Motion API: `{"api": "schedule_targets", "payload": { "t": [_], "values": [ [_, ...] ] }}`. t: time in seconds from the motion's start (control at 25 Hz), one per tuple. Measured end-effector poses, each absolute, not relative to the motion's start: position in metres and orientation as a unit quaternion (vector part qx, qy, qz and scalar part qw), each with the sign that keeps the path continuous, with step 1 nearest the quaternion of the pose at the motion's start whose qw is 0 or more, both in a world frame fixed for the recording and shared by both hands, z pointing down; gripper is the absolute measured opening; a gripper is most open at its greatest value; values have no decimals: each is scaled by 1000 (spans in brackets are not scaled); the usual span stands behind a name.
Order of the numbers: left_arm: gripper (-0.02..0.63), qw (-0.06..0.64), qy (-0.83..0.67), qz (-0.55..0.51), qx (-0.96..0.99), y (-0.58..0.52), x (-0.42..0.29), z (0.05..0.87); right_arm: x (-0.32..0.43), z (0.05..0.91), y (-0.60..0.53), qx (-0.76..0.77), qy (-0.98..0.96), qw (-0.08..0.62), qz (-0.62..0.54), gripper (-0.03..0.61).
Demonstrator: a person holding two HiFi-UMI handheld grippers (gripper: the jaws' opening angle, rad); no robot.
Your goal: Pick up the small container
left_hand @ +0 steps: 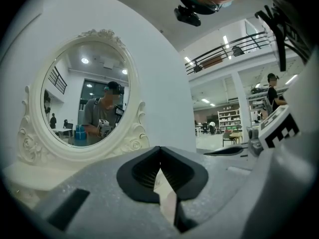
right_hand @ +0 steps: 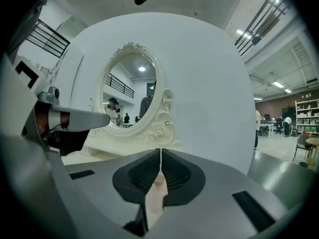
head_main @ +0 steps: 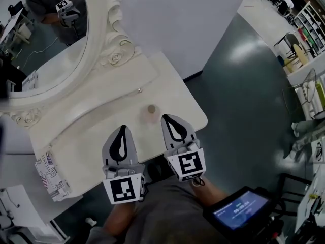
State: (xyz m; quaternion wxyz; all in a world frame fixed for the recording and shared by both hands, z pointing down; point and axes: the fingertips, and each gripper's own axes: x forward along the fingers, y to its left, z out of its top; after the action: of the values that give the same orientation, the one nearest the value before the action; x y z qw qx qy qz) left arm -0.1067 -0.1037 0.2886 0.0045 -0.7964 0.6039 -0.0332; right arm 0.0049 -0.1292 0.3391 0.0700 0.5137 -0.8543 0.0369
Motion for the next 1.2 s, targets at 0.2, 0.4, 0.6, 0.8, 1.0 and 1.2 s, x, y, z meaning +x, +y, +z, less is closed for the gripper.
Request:
{"api": "schedule_targets", "payload": {
  "t": [0.2, 0.4, 0.6, 0.8, 1.0, 1.2],
  "values": [
    [15, -9, 610, -42, -792, -123, -111, 303, -3, 359, -147, 498, -862, 83, 45, 15],
    [15, -34, 614, -53, -787, -138, -116, 325, -16, 379, -159, 466, -878, 102, 45, 18],
    [15, -66, 610, -59, -787, -147, -114, 351, -24, 402, -169, 449, -884, 120, 53, 185],
    [15, -86, 612, -61, -783, -154, -114, 374, -29, 426, -176, 436, -886, 140, 67, 202],
    [15, -121, 620, -93, -769, -167, -121, 397, -33, 451, -186, 431, -885, 154, 90, 210],
    [15, -130, 627, -94, -762, -173, -127, 410, -36, 467, -190, 424, -885, 163, 99, 213]
  ]
}}
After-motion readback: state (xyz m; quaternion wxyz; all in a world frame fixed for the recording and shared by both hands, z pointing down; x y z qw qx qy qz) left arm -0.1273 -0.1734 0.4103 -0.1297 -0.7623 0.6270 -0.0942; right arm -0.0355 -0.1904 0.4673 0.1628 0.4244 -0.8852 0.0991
